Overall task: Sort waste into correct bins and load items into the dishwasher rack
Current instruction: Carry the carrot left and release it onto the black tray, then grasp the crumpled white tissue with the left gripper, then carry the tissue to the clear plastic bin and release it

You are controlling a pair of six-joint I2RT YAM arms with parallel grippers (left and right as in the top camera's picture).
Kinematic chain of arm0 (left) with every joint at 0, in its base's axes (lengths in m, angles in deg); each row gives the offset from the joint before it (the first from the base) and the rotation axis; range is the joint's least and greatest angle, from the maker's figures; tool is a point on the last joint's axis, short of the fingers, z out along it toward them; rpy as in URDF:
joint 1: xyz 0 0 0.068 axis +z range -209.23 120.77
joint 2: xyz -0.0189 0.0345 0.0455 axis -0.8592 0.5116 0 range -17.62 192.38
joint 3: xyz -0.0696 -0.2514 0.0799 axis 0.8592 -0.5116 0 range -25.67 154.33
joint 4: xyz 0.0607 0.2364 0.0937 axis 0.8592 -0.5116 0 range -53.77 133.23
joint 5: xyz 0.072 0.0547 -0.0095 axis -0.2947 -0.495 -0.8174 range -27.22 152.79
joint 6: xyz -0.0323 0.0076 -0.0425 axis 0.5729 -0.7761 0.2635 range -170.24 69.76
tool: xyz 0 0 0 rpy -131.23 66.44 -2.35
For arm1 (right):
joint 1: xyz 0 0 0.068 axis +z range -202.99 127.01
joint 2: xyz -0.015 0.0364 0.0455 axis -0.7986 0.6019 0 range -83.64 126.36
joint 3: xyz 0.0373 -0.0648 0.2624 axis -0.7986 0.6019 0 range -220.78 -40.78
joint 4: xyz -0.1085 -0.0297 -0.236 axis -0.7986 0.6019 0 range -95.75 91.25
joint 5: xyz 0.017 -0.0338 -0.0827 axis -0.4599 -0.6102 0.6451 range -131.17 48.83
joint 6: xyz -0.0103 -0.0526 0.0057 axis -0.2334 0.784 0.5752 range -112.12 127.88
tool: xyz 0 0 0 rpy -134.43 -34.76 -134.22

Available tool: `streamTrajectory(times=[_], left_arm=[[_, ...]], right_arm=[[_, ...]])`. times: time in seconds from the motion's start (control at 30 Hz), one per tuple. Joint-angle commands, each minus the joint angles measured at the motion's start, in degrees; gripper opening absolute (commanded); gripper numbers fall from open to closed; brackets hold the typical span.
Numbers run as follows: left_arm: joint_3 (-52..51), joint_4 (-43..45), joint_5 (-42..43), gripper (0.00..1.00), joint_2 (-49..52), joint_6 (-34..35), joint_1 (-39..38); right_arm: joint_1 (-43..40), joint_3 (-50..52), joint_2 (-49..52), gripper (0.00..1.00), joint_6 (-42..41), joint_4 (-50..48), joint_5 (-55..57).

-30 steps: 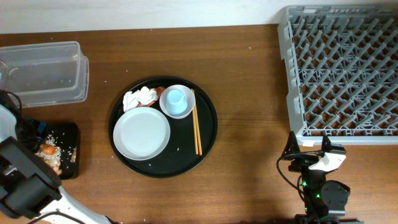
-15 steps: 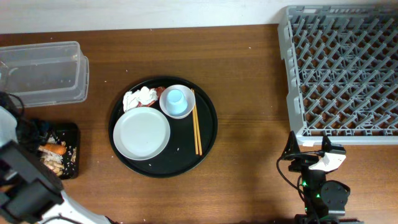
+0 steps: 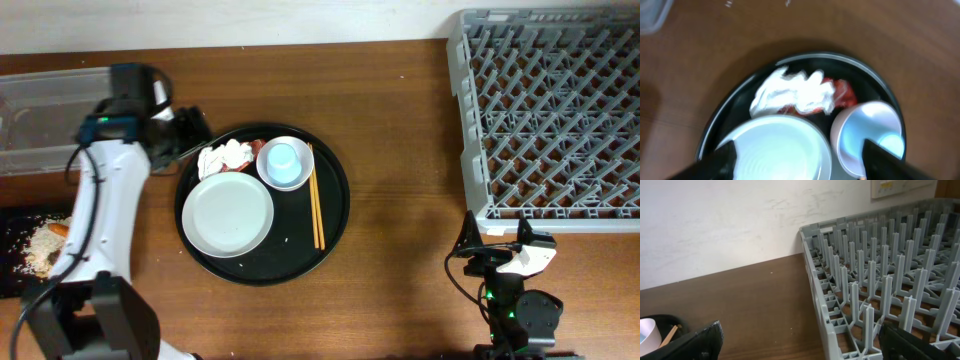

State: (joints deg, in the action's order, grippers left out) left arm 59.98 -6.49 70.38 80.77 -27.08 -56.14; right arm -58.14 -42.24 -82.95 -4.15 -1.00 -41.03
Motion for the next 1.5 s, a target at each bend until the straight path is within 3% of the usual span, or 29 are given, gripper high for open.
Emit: streamTrajectory(times=[0.0, 0.07, 0.13, 0.23, 0.4, 0.5, 0.53, 0.67, 0.73, 0.8, 0.87, 1.0, 1.07, 1.27, 1.47], left_arm=[[-0.44, 4.00, -6.97, 0.82, 2.86, -0.74, -3.61], [-0.31, 5.60, -6.95, 0.83, 4.76, -1.42, -3.69], [0.66, 5.60, -6.97, 0.93, 8.33, -5.57, -3.69], [0.66, 7.80, -11.93, 0.94, 13.90, -6.97, -3.69], [0.66, 9.86, -11.93, 0.91, 19.06, -6.99, -3.69], [0.66, 9.84, -11.89, 0.64, 19.63, -6.99, -3.69], [0.66, 9.84, -11.69, 0.59, 19.63, -6.97, -3.69], [0.63, 9.81, -11.67, 0.59, 19.91, -6.97, -3.69], [0.46, 9.57, -11.45, 0.50, 19.91, -6.97, -3.69], [-0.15, 9.44, -11.47, 0.48, 19.91, -6.97, -3.76], [-1.25, 9.42, -11.50, 0.35, 19.91, -6.97, -3.74], [-1.44, 8.74, -11.50, 0.17, 19.91, -6.97, -3.74], [-1.29, 8.50, -11.50, 0.00, 19.76, -6.97, -3.74], [5.11, 1.40, -11.50, 0.00, 13.42, -6.95, -3.74], [6.73, 4.22, -11.52, 0.00, -0.48, -4.13, -1.60]], right_arm=[[0.37, 1.14, -0.33, 0.98, -0.28, -0.07, 0.50], [0.37, 1.14, -0.33, 0.98, -0.28, -0.07, 0.50], [0.37, 1.14, -0.33, 0.98, -0.28, -0.09, 0.50], [0.35, 1.14, -0.33, 0.98, -0.31, -0.07, 0.50], [0.37, 1.14, -0.33, 0.98, -0.31, -0.09, 0.50], [0.37, 1.14, -0.33, 0.98, -0.28, -0.09, 0.50], [0.37, 1.14, -0.33, 0.98, -0.28, -0.07, 0.50], [0.37, 1.14, -0.33, 0.98, -0.28, -0.07, 0.50], [0.37, 1.14, -0.33, 0.98, -0.31, -0.09, 0.50], [0.37, 1.14, -0.33, 0.98, -0.28, -0.07, 0.50], [0.37, 1.14, -0.33, 0.98, -0.28, -0.07, 0.50], [0.37, 1.14, -0.33, 0.98, -0.28, -0.09, 0.50], [0.35, 1.14, -0.33, 0.98, -0.31, -0.07, 0.50], [0.37, 1.14, -0.33, 0.98, -0.31, -0.09, 0.50], [0.37, 1.14, -0.33, 0.98, -0.28, -0.09, 0.50]])
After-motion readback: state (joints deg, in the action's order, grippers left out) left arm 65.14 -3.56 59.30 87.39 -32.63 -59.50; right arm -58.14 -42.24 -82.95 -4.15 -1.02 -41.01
